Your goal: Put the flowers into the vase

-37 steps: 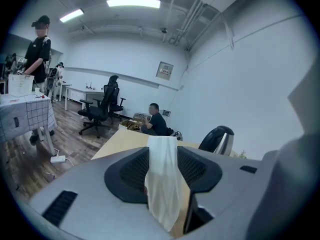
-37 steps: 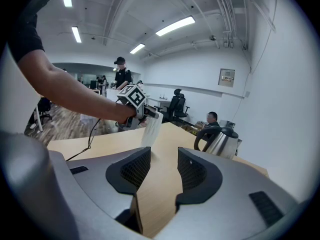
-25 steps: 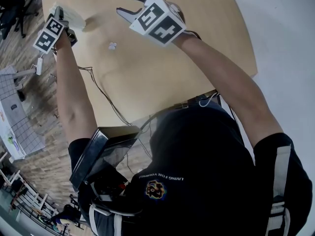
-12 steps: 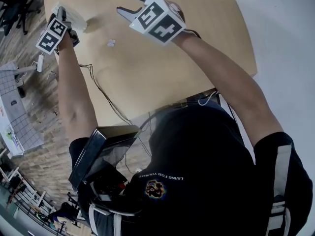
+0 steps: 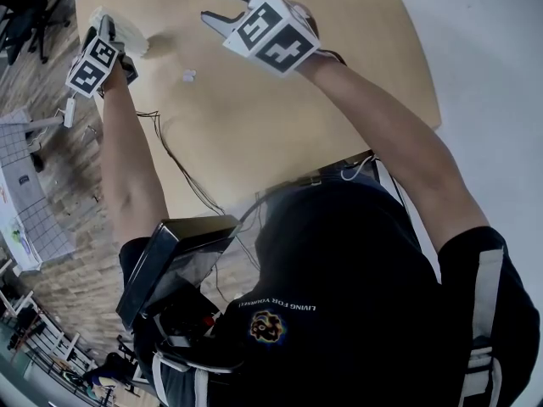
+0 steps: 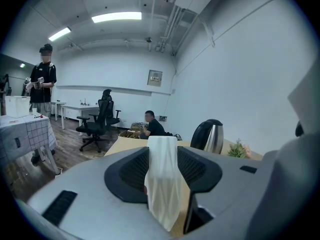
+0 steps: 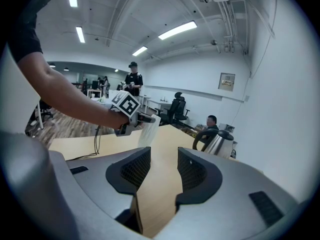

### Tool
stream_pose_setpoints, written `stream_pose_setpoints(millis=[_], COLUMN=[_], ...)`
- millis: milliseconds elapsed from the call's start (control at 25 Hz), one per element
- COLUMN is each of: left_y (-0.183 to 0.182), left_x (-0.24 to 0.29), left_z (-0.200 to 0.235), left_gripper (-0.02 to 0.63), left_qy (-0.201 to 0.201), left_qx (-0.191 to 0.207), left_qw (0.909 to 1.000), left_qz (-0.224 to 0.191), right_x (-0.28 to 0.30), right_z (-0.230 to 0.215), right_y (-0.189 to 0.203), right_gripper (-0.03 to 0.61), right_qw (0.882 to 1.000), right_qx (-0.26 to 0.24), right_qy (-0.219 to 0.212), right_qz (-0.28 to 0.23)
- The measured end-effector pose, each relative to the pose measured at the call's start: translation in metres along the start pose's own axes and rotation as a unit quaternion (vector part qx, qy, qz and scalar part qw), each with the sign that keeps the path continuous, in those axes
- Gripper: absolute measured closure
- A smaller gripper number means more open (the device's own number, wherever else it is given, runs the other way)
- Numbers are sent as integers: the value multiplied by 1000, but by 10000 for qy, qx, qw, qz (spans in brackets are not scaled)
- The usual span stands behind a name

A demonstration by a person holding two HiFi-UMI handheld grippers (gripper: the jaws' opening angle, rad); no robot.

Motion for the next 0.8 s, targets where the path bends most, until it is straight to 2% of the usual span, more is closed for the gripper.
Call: stream_pose_setpoints(millis=[440, 800], left_y=[4, 13], left_x=[-20, -42], left_z=[-1, -8], left_gripper=[433, 433], left_qy=[-8, 111], left_qx=[79, 331], left_qw=[10000, 9992], left_qz=[58, -179], right_x=[0, 1], right_z=[9, 19], right_y=[-4, -9], right_gripper=[416, 416], right_qw=[9999, 9997], right_qx=[-35, -84], right_qy=[-139, -224], right_qz=[-32, -106])
Point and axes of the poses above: the fingertips, and each gripper's own axes: x forward along the fingers, z to its left, y out of its underside, the point moved 4 cm from there along -x, backward along the fingers
